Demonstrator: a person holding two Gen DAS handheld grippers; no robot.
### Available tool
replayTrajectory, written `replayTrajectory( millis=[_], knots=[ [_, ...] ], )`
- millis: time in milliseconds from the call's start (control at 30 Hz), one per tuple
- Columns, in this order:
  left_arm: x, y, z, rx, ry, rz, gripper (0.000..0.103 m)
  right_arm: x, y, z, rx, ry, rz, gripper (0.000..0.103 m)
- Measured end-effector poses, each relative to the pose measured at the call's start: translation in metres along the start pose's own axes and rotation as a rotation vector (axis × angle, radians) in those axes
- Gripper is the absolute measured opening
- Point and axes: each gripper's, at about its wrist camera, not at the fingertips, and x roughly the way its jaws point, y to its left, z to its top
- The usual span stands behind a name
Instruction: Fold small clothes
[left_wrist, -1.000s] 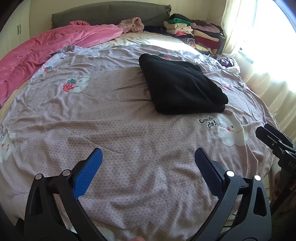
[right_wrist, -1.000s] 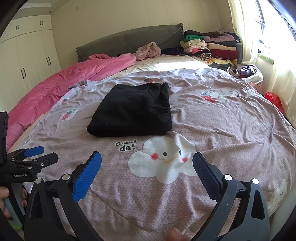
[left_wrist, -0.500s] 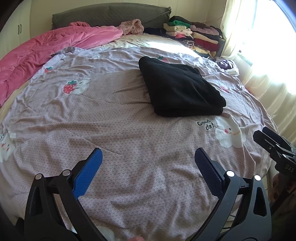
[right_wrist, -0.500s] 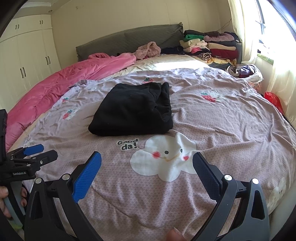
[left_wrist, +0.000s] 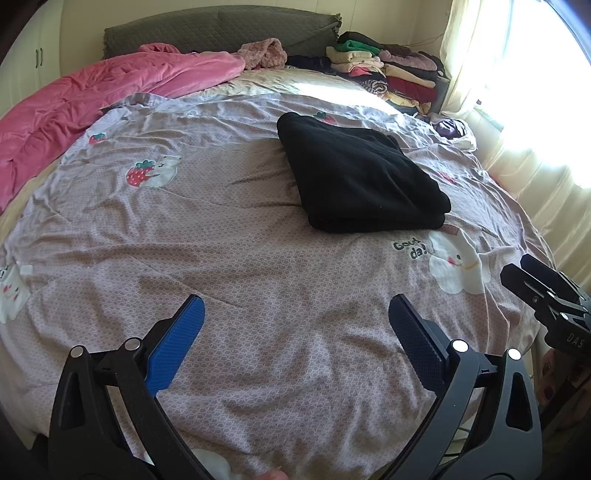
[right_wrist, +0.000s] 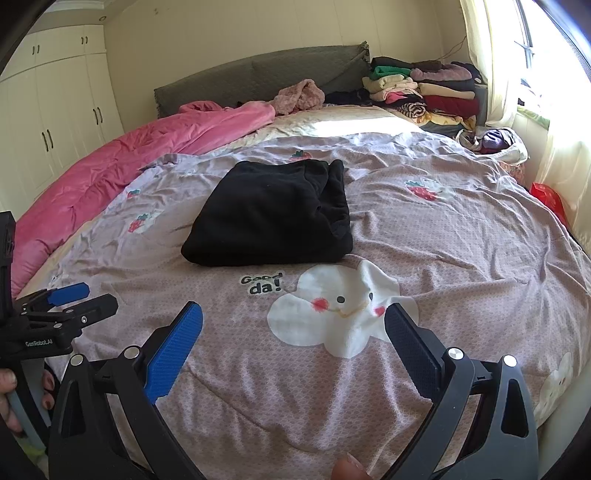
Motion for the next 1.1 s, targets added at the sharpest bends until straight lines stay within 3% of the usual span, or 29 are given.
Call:
replayTrajectory(
  millis=[1100],
  knots=[
    [-0.002,0.0009,0.0004,-0.002,-0.003,-0.005,0.094,0.0029,0.0014,-0.0045,-0.017,0.007,-0.016,0.098]
  ],
)
